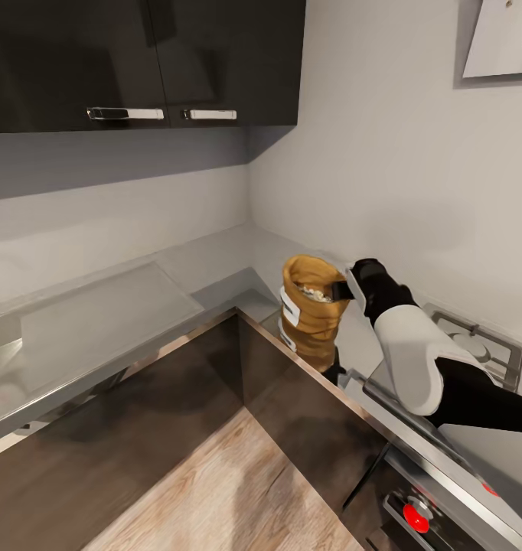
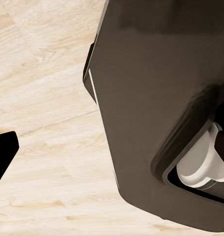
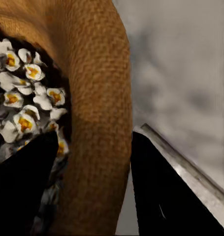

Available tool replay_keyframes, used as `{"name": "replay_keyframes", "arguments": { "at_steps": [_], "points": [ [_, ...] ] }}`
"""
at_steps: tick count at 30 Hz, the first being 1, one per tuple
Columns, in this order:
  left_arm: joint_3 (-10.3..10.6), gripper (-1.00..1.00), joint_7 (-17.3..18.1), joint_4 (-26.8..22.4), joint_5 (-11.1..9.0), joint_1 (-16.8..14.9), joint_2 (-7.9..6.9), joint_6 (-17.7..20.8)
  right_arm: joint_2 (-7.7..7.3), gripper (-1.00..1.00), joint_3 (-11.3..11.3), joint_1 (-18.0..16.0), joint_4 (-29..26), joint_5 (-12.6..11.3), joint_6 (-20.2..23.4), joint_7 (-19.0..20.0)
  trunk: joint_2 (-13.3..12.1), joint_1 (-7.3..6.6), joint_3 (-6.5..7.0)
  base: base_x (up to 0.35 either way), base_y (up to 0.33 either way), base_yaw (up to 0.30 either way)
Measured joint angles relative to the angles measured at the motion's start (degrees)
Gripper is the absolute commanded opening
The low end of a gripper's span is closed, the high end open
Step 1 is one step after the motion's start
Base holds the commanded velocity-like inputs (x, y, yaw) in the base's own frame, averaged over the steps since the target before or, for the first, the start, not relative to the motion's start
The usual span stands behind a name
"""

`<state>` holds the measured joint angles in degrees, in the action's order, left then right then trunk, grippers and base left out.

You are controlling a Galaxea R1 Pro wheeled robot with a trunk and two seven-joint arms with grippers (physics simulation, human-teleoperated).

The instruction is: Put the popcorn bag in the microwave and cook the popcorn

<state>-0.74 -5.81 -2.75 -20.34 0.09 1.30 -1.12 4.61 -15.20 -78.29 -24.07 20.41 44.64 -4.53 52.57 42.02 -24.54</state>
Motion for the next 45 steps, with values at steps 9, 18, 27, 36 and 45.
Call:
{"name": "replay_keyframes", "arguments": {
  "at_steps": [9,18,27,36,45],
  "points": [
    [0.0,1.0,0.0,0.0,0.0,0.0,0.0,0.0,1.12,-1.0,0.0,0.1,-15.8,-0.7,15.2,0.2,0.0,0.01,-0.01,0.0,0.0,0.0],
    [0.0,1.0,0.0,0.0,0.0,0.0,0.08,0.0,1.12,-1.0,0.0,0.0,-16.4,-0.9,15.2,0.3,0.0,0.01,-0.01,0.0,0.0,0.0],
    [-0.2,1.0,0.0,0.0,0.1,0.0,0.17,-0.1,1.13,-1.0,-0.2,0.1,-16.6,-0.9,15.2,0.5,0.0,0.05,-0.01,-0.261,0.0,0.0],
    [-0.2,1.0,0.0,0.1,0.1,0.0,0.17,-0.9,1.13,-1.0,-0.2,0.1,-16.6,-0.9,15.2,0.5,0.0,0.05,-0.01,-0.346,0.003,0.0],
    [-0.2,1.0,0.0,0.2,0.1,0.0,0.26,-1.5,1.1,-1.0,-0.1,0.1,-16.6,-0.9,15.2,0.7,0.0,0.04,-0.01,-0.347,0.102,0.0]
  ]
}}
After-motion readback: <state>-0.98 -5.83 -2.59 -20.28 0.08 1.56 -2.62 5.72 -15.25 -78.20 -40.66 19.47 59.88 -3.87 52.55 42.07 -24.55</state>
